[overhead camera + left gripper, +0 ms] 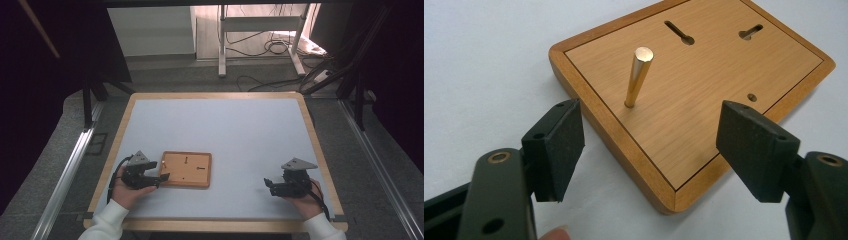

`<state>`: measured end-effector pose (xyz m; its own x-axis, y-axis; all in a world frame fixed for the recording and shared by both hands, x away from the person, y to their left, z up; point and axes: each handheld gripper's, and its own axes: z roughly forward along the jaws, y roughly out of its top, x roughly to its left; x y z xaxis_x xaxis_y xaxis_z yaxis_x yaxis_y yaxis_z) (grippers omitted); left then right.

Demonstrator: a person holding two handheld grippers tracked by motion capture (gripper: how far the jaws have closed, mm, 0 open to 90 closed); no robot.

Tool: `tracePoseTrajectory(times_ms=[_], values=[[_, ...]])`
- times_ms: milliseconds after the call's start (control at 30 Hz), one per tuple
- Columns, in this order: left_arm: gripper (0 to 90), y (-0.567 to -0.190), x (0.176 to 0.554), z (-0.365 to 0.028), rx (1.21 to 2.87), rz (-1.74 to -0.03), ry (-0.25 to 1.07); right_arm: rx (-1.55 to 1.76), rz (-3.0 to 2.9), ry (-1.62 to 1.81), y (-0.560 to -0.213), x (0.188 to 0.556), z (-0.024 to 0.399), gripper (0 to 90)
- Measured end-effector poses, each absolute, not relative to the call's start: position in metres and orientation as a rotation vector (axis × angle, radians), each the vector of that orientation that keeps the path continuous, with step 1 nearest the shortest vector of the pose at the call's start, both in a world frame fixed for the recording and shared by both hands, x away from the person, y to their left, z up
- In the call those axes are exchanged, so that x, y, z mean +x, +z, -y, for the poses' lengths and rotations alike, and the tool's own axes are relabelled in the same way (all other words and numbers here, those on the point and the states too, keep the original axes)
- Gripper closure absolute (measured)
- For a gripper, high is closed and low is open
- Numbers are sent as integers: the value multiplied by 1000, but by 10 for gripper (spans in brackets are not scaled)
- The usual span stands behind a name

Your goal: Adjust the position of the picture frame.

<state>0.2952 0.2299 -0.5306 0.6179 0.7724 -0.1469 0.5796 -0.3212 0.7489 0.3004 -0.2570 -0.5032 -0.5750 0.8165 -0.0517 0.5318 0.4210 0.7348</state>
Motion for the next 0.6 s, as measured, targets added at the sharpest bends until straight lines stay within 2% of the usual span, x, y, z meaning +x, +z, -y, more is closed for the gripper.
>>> tracePoseTrajectory(times_ms=[600], values=[[263,-526,283,-233,2040,-1088,338,1116,-2294,937,-504,295,253,135]])
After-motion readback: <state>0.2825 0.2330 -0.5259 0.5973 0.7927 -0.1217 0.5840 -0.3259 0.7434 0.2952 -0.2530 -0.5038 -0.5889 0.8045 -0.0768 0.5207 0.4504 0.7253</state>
